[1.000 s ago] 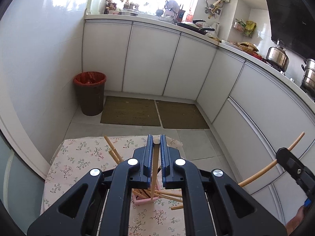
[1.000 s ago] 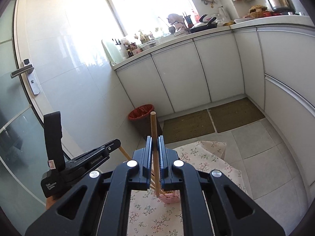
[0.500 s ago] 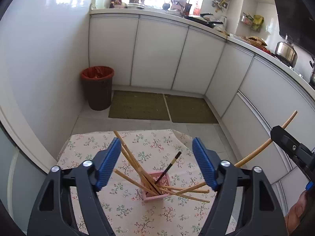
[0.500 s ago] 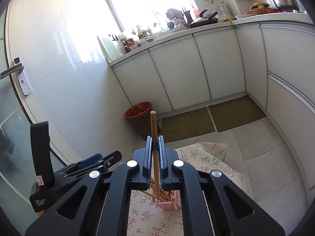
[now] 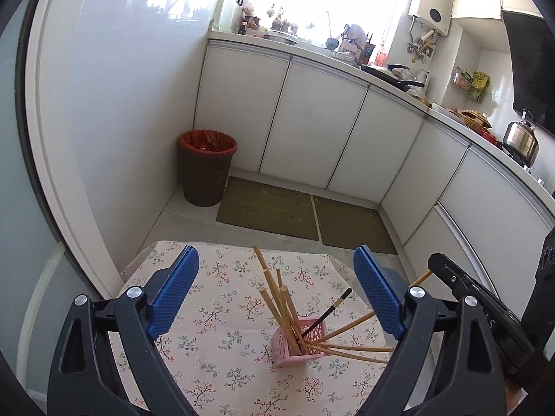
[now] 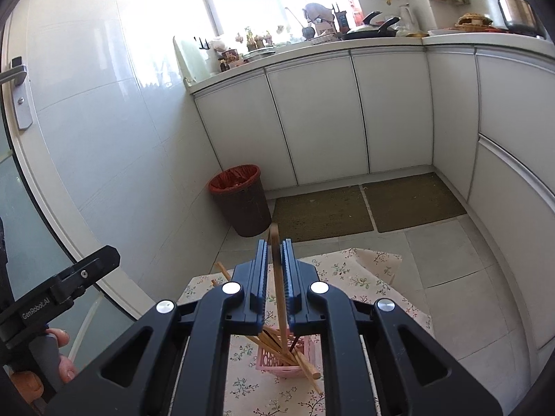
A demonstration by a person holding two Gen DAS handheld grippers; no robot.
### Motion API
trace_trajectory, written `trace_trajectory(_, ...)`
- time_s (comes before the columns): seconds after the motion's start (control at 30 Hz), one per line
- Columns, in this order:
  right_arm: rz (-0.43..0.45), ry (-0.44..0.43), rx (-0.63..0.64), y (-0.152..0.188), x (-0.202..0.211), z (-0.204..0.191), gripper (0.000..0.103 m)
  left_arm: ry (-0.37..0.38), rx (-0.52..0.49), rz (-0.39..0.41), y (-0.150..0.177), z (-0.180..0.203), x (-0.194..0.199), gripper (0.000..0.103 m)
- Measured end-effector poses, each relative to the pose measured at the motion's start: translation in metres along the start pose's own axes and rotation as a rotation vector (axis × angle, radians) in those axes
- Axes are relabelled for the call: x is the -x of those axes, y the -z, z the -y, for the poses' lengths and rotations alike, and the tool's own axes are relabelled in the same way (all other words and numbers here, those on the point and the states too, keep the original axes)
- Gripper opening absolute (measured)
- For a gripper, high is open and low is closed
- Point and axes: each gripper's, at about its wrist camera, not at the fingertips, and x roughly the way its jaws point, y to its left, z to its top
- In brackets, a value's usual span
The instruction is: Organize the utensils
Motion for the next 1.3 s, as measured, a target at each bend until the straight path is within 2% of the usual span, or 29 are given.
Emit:
trace_trajectory(0.17, -0.001, 0.039, 0.029, 0.008, 0.009, -0.006, 0.018, -0.069, -0.038, 0.032, 0.013, 0.002, 0.016, 0.088)
trace_trajectory(0.23, 0.031, 0.076, 0.051, 0.011, 0.028, -0.008, 0.029, -0.103, -0.071, 0.062, 0.018, 0.01, 0.027, 0.09)
trace_trajectory(0.3, 0.083, 0.142, 0.068, 0.015, 0.051, -0.01, 0.049, -0.129, -0.098, 0.09, 0.026, 0.02, 0.039, 0.095)
trace_trajectory(0.37, 0.12, 0.225, 0.098, 0.024, 0.073, -0.012, 0.057, -0.159, -0.117, 0.117, 0.034, 0.03, 0.052, 0.096)
trace_trajectory(0.47, 0.128, 0.312, 0.111, 0.035, 0.1, -0.01, 0.069, -0.216, -0.143, 0.134, 0.047, 0.046, 0.068, 0.096)
trace_trajectory(0.67, 0.1, 0.41, 0.072, 0.059, 0.143, 0.003, 0.085, -0.291, -0.215, 0.157, 0.078, 0.077, 0.1, 0.096)
trace_trajectory(0.77, 0.093, 0.439, 0.042, 0.071, 0.162, 0.01, 0.094, -0.29, -0.226, 0.191, 0.093, 0.087, 0.12, 0.096)
trace_trajectory(0.87, 0.093, 0.463, 0.011, 0.085, 0.182, 0.014, 0.096, -0.26, -0.202, 0.195, 0.107, 0.087, 0.136, 0.096)
trace_trajectory(0.93, 0.097, 0.485, 0.0, 0.092, 0.193, 0.016, 0.096, -0.242, -0.182, 0.168, 0.116, 0.086, 0.143, 0.096)
trace_trajectory(1.1, 0.1, 0.501, -0.018, 0.111, 0.217, 0.019, 0.096, -0.269, -0.161, 0.168, 0.137, 0.089, 0.163, 0.096)
trace_trajectory(1.3, 0.067, 0.491, -0.012, 0.123, 0.226, 0.021, 0.096, -0.284, -0.161, 0.111, 0.151, 0.091, 0.171, 0.096)
